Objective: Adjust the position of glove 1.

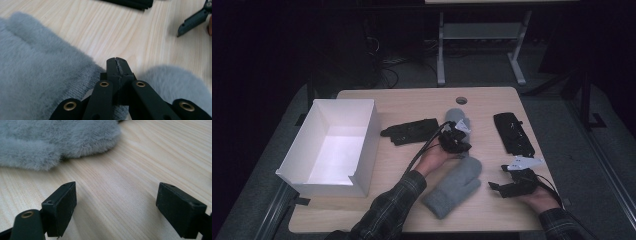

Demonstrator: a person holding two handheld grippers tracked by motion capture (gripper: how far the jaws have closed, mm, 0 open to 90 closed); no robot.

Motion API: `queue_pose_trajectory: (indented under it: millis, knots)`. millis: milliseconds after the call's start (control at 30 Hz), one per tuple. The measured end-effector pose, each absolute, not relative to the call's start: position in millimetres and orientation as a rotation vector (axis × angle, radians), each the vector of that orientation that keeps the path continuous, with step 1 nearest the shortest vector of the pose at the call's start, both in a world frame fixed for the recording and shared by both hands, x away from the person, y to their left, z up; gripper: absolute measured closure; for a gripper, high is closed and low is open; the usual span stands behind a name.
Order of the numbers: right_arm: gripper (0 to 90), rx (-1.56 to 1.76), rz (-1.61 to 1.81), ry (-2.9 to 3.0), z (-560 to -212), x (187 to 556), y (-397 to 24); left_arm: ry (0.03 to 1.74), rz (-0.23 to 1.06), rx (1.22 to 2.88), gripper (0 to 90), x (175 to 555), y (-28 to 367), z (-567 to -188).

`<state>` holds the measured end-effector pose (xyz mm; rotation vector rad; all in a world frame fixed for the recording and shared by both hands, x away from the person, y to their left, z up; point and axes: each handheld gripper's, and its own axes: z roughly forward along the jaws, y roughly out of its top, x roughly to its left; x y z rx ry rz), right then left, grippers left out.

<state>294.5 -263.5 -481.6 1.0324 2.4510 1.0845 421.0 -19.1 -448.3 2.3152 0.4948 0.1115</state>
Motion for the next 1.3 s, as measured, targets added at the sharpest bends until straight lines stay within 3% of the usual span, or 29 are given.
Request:
queue_pose_trajectory:
  millis: [433,733,1233,1300]
  knots:
    - [16.4,1.036,1.078,2.447,-482,295,-263,0.519,0.112,2.341,89.6,408,25,-446]
    - [16.4,1.038,1.077,2.444,-482,295,-263,0.537,0.134,2.313,88.8,407,35,-439]
    - [16.4,1.04,1.079,2.445,-482,295,-263,0.737,0.26,2.259,48.9,455,28,-436]
    - [16.4,1.037,1.077,2.445,-482,296,-263,0.738,0.262,2.267,48.4,456,27,-438]
